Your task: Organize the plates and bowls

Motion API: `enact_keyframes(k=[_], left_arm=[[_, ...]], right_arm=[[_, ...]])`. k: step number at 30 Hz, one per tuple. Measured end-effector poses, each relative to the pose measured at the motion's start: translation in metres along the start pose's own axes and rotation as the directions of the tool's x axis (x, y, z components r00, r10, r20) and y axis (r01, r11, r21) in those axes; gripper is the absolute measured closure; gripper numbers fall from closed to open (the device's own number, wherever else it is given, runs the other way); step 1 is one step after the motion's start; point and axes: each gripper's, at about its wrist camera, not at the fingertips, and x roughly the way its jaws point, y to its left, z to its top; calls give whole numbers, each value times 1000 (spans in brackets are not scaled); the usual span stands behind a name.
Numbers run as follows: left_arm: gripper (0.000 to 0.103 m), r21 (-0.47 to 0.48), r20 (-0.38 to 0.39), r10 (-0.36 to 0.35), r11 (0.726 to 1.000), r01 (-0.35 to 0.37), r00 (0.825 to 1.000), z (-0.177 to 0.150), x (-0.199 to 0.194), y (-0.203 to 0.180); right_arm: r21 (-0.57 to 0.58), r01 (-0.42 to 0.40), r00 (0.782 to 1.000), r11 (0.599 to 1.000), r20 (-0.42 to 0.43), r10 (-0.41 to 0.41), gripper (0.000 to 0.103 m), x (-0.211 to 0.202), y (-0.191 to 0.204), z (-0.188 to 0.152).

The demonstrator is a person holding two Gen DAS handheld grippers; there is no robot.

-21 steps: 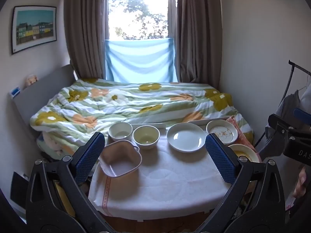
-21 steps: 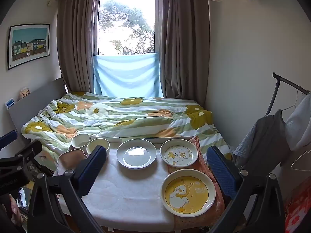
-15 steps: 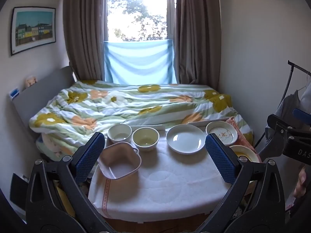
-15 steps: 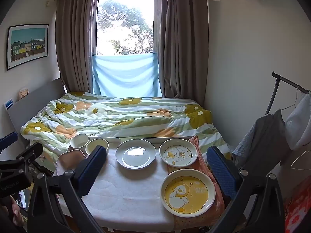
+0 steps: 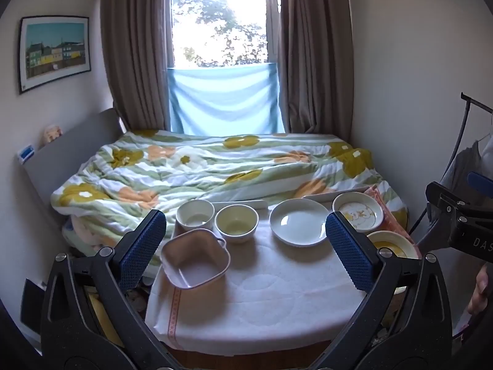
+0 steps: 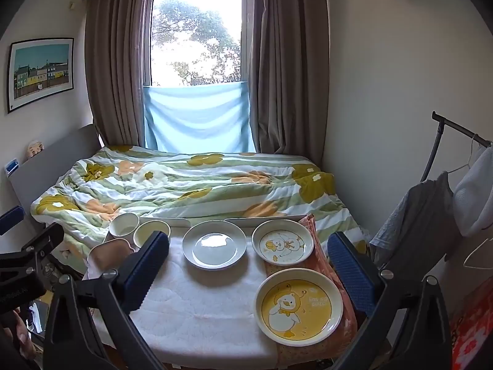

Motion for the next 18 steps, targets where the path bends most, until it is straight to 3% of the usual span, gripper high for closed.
enact_keyframes(k=[18], left_arm=[[0,-17,-6,8,1000,-8,1000,2,4,3]], right_arm=[[1,0,1000,1000,-1,0,0,2,2,1]])
